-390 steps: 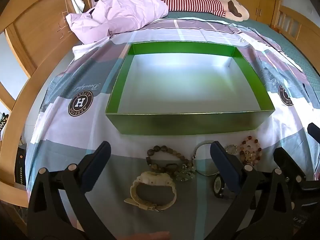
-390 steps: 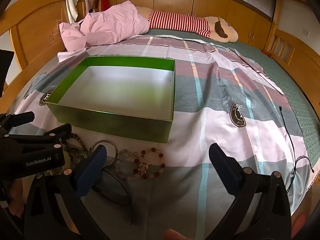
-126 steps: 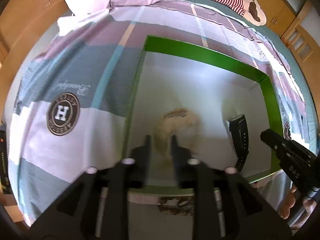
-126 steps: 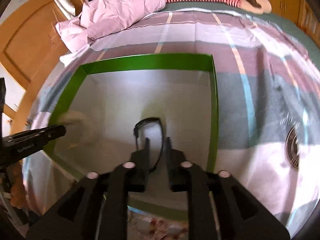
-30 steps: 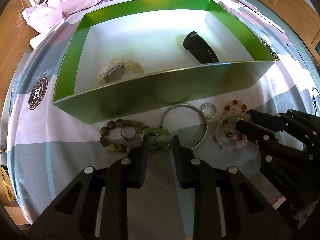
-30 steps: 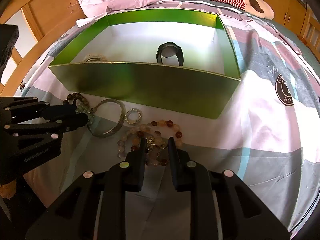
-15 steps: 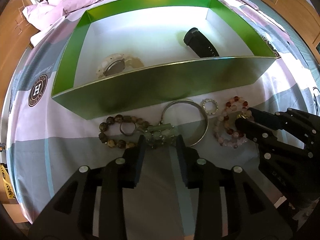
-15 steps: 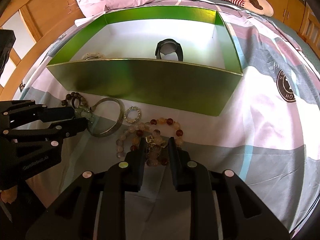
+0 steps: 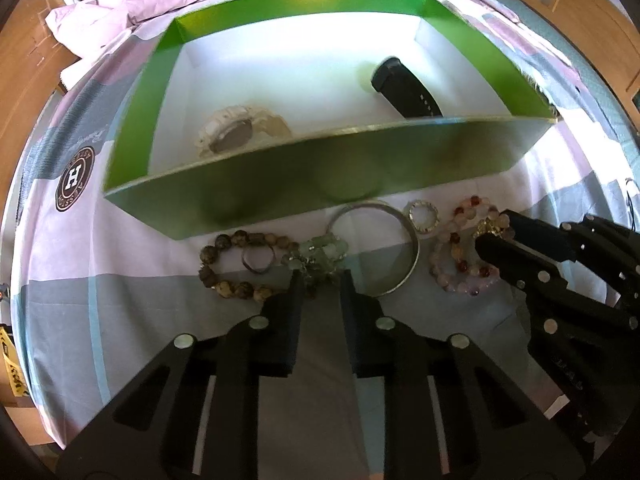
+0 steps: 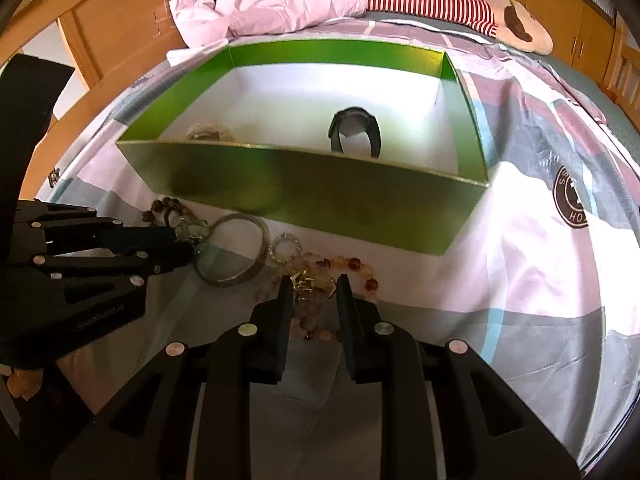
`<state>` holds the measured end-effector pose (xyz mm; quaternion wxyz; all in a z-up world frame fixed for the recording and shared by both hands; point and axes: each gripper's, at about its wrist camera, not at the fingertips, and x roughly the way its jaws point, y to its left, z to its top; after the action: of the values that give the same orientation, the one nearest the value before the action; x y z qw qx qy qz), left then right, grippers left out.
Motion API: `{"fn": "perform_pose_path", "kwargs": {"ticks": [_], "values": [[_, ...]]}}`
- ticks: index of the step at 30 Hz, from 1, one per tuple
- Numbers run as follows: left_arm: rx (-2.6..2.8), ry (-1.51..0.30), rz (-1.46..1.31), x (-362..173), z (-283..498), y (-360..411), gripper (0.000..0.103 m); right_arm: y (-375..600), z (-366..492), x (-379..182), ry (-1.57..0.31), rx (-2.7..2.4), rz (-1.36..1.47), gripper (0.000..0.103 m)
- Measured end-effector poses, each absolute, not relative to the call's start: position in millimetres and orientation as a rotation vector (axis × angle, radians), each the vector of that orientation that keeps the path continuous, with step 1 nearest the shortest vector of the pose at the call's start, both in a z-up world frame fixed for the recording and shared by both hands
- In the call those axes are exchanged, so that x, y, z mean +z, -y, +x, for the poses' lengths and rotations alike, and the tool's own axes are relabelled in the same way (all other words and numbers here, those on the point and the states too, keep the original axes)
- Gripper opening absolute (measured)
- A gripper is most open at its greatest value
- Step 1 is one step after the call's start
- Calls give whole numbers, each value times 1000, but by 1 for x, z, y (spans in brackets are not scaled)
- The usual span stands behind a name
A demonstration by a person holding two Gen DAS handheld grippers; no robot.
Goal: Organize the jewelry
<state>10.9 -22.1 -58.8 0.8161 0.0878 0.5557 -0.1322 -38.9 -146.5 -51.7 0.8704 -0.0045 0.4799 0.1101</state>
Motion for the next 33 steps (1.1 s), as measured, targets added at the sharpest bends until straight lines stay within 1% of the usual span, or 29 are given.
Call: {"fn": "perform_pose_path", "kwargs": {"ticks": [4,6,11,14,15,19,21,27,33], "values": [[-271,-1172,156,-50,14,13,12,149,-38,-51,-1003,224,3,23],[-274,-1174,131,-43,17,5,8,149,-37,-52,-1011,217,5,23],[-243,-1183,35,-35,27,-24,8,155,-36,-51,-1015,193,21,23],[-232,-1211,-16,-38,31,-34,12,156,-35,-52,-1022,186,28,23],[-229,-1218,-24,-40,32,-35,16,156,-35,-53,-1023,183,27,23],[-242,-1219,23,-46,30,-24,25,156,-34,-53,-1025,180,25,23],[-223,-1217,45,-48,30,-22,34,156,-34,-53,-1025,175,26,23],[-151,-1256,-49,-54,41,-48,34,169,-29,-55,-1045,122,61,23],[-115,-1289,-51,-62,45,-54,35,172,-30,-53,-1037,119,68,23]]}}
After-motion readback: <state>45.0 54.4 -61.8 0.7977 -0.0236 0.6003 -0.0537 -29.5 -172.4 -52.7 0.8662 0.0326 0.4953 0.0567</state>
